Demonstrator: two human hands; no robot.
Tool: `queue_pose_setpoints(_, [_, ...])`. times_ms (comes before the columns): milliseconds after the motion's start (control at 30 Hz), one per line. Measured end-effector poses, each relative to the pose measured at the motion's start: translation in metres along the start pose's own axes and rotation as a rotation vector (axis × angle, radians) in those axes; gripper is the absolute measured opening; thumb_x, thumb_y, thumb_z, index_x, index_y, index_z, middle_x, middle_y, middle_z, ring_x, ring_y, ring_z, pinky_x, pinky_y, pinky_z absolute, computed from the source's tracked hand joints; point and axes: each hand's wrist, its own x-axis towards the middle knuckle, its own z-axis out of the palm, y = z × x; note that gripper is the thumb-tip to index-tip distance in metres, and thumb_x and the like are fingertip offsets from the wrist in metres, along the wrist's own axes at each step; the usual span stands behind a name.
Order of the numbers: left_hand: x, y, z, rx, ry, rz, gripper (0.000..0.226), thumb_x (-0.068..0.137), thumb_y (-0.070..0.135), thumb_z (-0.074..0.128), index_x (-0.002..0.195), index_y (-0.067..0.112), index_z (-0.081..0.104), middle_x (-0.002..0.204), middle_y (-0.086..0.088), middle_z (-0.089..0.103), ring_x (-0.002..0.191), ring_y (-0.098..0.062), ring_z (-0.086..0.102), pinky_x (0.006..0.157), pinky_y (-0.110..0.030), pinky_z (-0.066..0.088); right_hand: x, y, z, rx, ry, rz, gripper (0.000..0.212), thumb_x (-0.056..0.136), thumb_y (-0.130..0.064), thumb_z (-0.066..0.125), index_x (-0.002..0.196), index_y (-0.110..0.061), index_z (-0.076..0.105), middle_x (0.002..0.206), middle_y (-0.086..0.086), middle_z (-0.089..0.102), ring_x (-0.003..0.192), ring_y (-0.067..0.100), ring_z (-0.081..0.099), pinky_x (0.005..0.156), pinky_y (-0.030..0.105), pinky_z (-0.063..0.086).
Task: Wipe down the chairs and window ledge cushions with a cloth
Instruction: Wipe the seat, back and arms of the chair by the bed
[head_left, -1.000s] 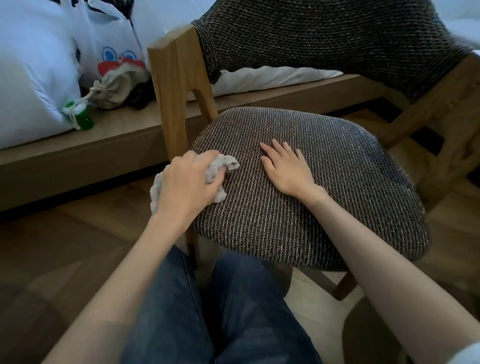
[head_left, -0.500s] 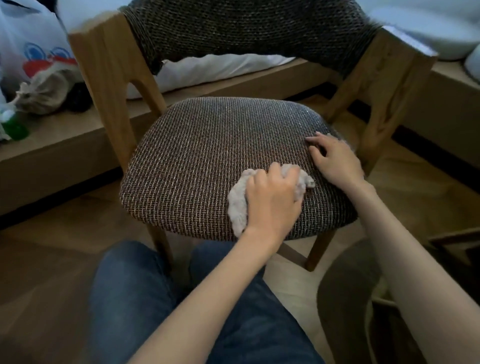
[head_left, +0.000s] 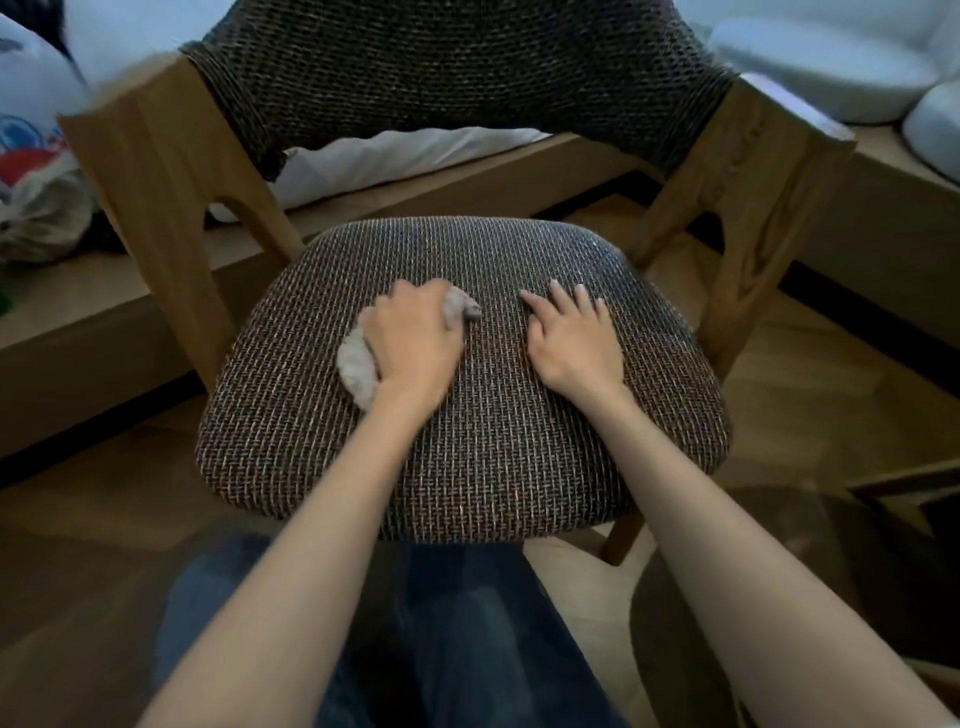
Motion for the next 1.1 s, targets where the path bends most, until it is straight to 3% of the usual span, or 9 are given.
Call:
queue_pose_setpoints(100, [0.0, 0.027, 0.01, -0.155, -0.031, 0.07, 0.027, 0.095, 0.037, 0.051, 0.118, 0.024, 0.058, 0.096, -0.002, 0.064, 0.08, -0.016, 0.055, 0.068, -0.025, 0.037, 0.018, -0.005, -0.003, 0.369, 0.156, 0.12, 0.039, 0.102, -0.026, 0.033, 0.139, -0.025, 0.047, 0.14, -0.002, 0.053, 0.129, 0.018, 0.047, 0.107, 0.036, 0.035])
queue_pose_setpoints(200, [0.015, 0.018, -0.004, -0.645, -0.164, -0.054, 0.038, 0.095, 0.047, 0.049, 0.123, 0.022, 0.057, 0.089, 0.011, 0.064, 0.081, -0.006, 0.063, 0.057, -0.009, 0.042, 0.024, -0.003, -0.006, 0.759, 0.308, 0.187, 0.029, 0.101, -0.027, 0.041, 0.12, -0.022, 0.062, 0.11, -0.009, 0.07, 0.098, 0.006, 0.064, 0.089, 0.03, 0.049])
queue_pose_setpoints(367, [0.018, -0.019, -0.033, -1.456, -0.689, -0.179, 0.079, 0.077, 0.072, 0.044, 0.144, 0.03, 0.037, 0.145, -0.014, 0.044, 0.129, -0.022, 0.048, 0.105, -0.037, 0.043, 0.023, -0.01, -0.003, 0.901, 0.25, 0.0, 0.035, 0.096, -0.053, 0.041, 0.089, -0.028, 0.065, 0.084, -0.014, 0.067, 0.079, -0.004, 0.06, 0.07, 0.025, 0.046])
queue_pose_setpoints(433, [0.013, -0.03, -0.037, -1.38, -0.622, -0.143, 0.09, 0.077, 0.07, 0.042, 0.151, 0.025, 0.018, 0.155, -0.011, 0.025, 0.14, -0.018, 0.032, 0.114, -0.034, 0.029, 0.024, -0.012, -0.005, 1.003, 0.193, -0.011, 0.048, 0.09, -0.064, 0.04, 0.091, -0.025, 0.068, 0.086, -0.007, 0.069, 0.083, 0.006, 0.064, 0.075, 0.034, 0.052])
queue_pose_setpoints(567, [-0.003, -0.048, -0.047, -0.842, -0.515, 0.067, 0.078, 0.076, 0.065, 0.055, 0.144, 0.035, 0.035, 0.143, 0.016, 0.036, 0.127, 0.0, 0.039, 0.098, -0.017, 0.034, 0.025, -0.01, -0.002, 0.962, 0.032, -0.095, 0.038, 0.074, -0.065, 0.065, 0.104, -0.041, 0.063, 0.094, -0.011, 0.072, 0.09, 0.003, 0.067, 0.083, 0.035, 0.055])
queue_pose_setpoints(667, [-0.015, -0.058, -0.05, -0.361, -0.549, 0.111, 0.094, 0.068, 0.068, 0.065, 0.147, 0.041, 0.022, 0.156, 0.004, 0.019, 0.143, -0.019, 0.016, 0.117, -0.042, 0.02, 0.025, -0.01, -0.004, 0.997, 0.03, -0.137, 0.03, 0.075, -0.043, 0.076, 0.102, -0.038, 0.064, 0.088, -0.008, 0.072, 0.087, 0.004, 0.068, 0.08, 0.023, 0.052])
queue_pose_setpoints(800, [-0.028, -0.051, -0.055, -0.343, -0.591, 0.112, 0.12, 0.046, 0.078, 0.07, 0.144, 0.055, 0.005, 0.159, 0.008, -0.001, 0.145, -0.024, 0.001, 0.116, -0.05, 0.01, 0.023, -0.014, -0.01, 1.096, 0.084, -0.092, 0.022, 0.078, -0.023, 0.078, 0.095, -0.029, 0.067, 0.084, -0.011, 0.072, 0.083, 0.002, 0.068, 0.073, 0.015, 0.051])
queue_pose_setpoints(967, [-0.027, -0.046, -0.051, -0.336, -0.26, 0.204, 0.065, 0.081, 0.021, 0.067, 0.14, 0.032, 0.042, 0.15, 0.0, 0.03, 0.137, -0.021, 0.03, 0.113, -0.038, 0.025, 0.013, -0.02, -0.023, 1.283, 0.167, 0.026, 0.023, 0.081, -0.015, 0.076, 0.095, -0.021, 0.059, 0.07, -0.007, 0.071, 0.069, 0.0, 0.067, 0.061, 0.013, 0.049])
queue_pose_setpoints(1100, [-0.015, -0.047, -0.066, -0.576, -0.063, 0.138, 0.027, 0.086, 0.01, 0.06, 0.104, 0.028, 0.068, 0.097, 0.02, 0.065, 0.087, 0.011, 0.056, 0.073, -0.002, 0.038, 0.007, -0.027, -0.062, 1.479, 0.174, -0.043, 0.032, 0.085, -0.012, 0.07, 0.114, -0.022, 0.059, 0.081, -0.003, 0.072, 0.076, 0.011, 0.069, 0.065, 0.021, 0.053])
